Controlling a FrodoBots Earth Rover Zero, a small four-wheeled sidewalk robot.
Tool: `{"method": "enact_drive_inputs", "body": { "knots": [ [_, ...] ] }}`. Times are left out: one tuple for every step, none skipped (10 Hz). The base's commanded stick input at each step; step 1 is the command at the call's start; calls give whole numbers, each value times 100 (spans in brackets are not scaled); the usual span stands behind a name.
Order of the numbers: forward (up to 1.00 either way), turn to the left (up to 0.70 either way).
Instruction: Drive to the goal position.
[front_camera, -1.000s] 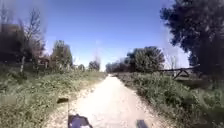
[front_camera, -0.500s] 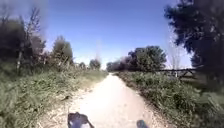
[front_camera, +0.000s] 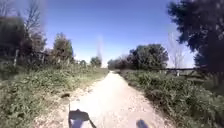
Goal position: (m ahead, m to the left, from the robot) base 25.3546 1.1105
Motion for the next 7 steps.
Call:
{"method": "enact_drive_inputs", "body": {
  "knots": [
    [50, 0],
    [50, 0],
    [50, 0],
    [50, 0],
    [50, 0],
    [50, 0],
    [50, 0]
  ]
}}
